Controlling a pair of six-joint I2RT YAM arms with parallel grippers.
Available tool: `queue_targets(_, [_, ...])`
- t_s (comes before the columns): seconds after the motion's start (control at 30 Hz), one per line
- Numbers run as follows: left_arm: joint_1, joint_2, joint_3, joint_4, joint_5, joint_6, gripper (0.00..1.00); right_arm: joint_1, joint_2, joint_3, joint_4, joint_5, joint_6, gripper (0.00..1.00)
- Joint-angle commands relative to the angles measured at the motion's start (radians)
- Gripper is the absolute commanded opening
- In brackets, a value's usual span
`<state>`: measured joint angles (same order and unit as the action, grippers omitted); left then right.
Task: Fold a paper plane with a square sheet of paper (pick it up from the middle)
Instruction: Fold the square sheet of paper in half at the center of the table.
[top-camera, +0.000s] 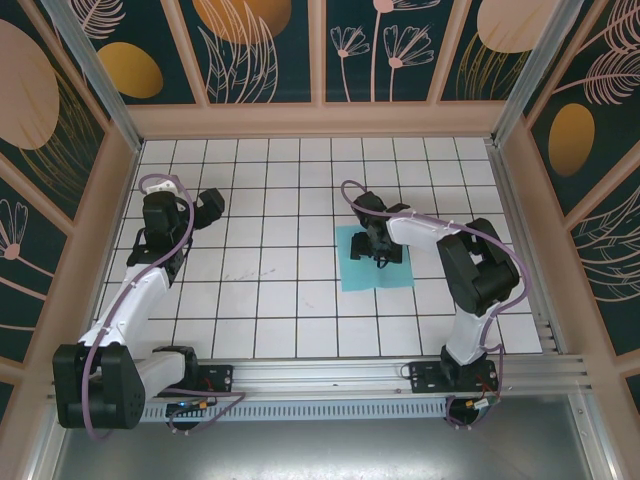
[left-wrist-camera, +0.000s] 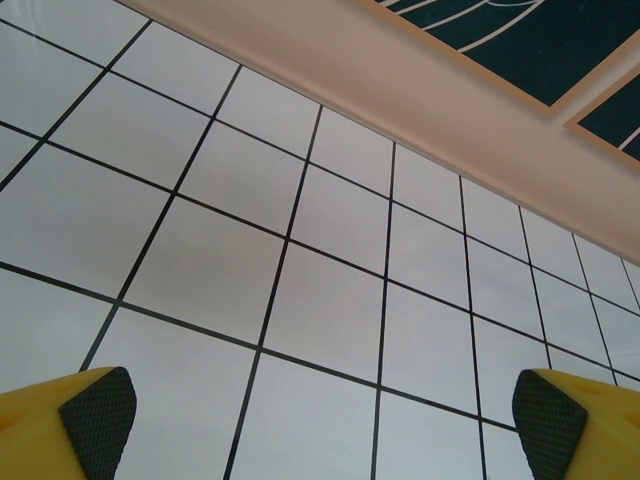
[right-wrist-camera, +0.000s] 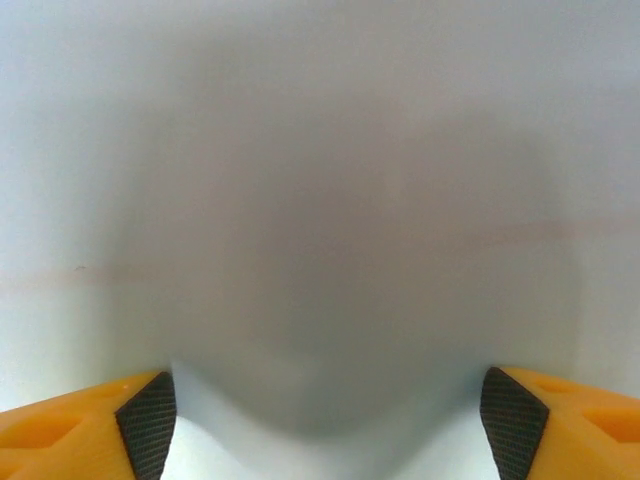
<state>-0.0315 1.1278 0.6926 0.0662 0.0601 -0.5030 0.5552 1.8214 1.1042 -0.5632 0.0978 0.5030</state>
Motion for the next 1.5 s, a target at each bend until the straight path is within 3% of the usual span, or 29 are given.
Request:
queue_targets(0.0, [0.006, 0.004, 0.004, 0.0, 0.017, -0.012, 0.99, -0.002, 0.019, -0.044, -0.019, -0.032, 0.005, 0.8])
queue_targets(0.33, [0.005, 0.011, 0.005, -0.002, 0.021, -0.011, 0.98, -0.003, -0.016, 0.082, -0.085, 0.043, -0.018, 0.95])
queue_targets(0.7, [0.006, 0.015, -0.002, 0.001, 0.072, -0.009, 0.99, -0.003, 0.09, 0.062, -0.022, -0.018, -0.003, 0.95])
queue_targets(0.9, [0.005, 0.045, -0.004, 0.01, 0.179, -0.038, 0.99, -0.002, 0.092, 0.023, -0.003, -0.02, 0.017, 0.85])
queue_targets(1.1, [0.005, 0.067, -0.025, 0.012, 0.298, -0.108, 0.99, 0.003, 0.031, 0.017, 0.062, -0.078, 0.041, 0.61])
queue_targets(1.27, [0.006, 0.067, -0.088, 0.074, 0.424, -0.174, 0.98, 0.009, -0.063, -0.02, 0.227, -0.288, 0.086, 0.36])
queue_targets(1.47, [-0.01, 0.058, -0.178, 0.176, 0.552, -0.257, 0.98, 0.006, -0.194, -0.15, 0.604, -0.577, 0.233, 0.35])
